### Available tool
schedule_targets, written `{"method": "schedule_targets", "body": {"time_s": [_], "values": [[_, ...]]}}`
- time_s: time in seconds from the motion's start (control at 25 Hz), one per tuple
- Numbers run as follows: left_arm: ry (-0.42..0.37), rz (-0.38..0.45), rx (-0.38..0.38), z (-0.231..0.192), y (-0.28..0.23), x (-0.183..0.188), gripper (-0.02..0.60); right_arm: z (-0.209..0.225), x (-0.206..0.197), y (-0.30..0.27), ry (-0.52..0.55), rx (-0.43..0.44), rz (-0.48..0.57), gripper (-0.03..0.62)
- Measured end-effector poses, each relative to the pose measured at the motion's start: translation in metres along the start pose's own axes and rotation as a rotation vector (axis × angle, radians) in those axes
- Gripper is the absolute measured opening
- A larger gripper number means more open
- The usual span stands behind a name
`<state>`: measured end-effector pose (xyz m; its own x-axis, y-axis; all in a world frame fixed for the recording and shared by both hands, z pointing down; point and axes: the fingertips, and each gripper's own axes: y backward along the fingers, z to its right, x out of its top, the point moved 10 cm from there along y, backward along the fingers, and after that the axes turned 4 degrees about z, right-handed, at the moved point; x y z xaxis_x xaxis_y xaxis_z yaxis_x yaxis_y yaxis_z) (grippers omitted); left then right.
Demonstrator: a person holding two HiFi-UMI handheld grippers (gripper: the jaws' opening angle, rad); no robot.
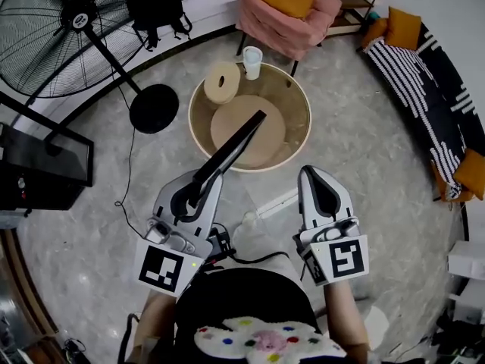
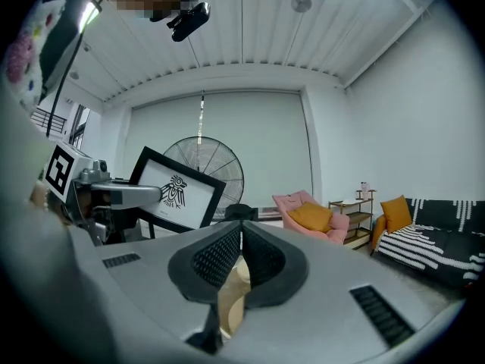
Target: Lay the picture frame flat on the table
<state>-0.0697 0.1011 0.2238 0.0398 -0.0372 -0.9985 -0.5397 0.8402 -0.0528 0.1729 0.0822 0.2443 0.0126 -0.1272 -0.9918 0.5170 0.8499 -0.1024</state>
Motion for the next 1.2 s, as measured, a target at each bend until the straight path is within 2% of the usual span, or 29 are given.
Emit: {"method": "schedule_targets", "body": {"time_s": [0.28, 0.4, 0.52, 1.2], "values": [[-0.009, -0.015, 0.035, 0.001, -0.016, 0.008, 0.025, 0.014, 0.013, -0.018, -0.013, 0.033, 0.034, 0.035], [-0.013, -0.024, 0.034, 0.001, -0.017, 0.009, 0.025, 0.015, 0.011, -0.019, -0.016, 0.044, 0.008, 0.035], [-0.014, -0.015, 0.031, -0.003, -0.020, 0.009, 0.025, 0.013, 0.011, -0.023, -0.005, 0.044, 0.041, 0.035], [0.000, 0.018, -0.043, -0.033, -0.034, 0.013, 0.025, 0.002, 0.023, -0.044, 0.038, -0.007, 0.050, 0.035]]}}
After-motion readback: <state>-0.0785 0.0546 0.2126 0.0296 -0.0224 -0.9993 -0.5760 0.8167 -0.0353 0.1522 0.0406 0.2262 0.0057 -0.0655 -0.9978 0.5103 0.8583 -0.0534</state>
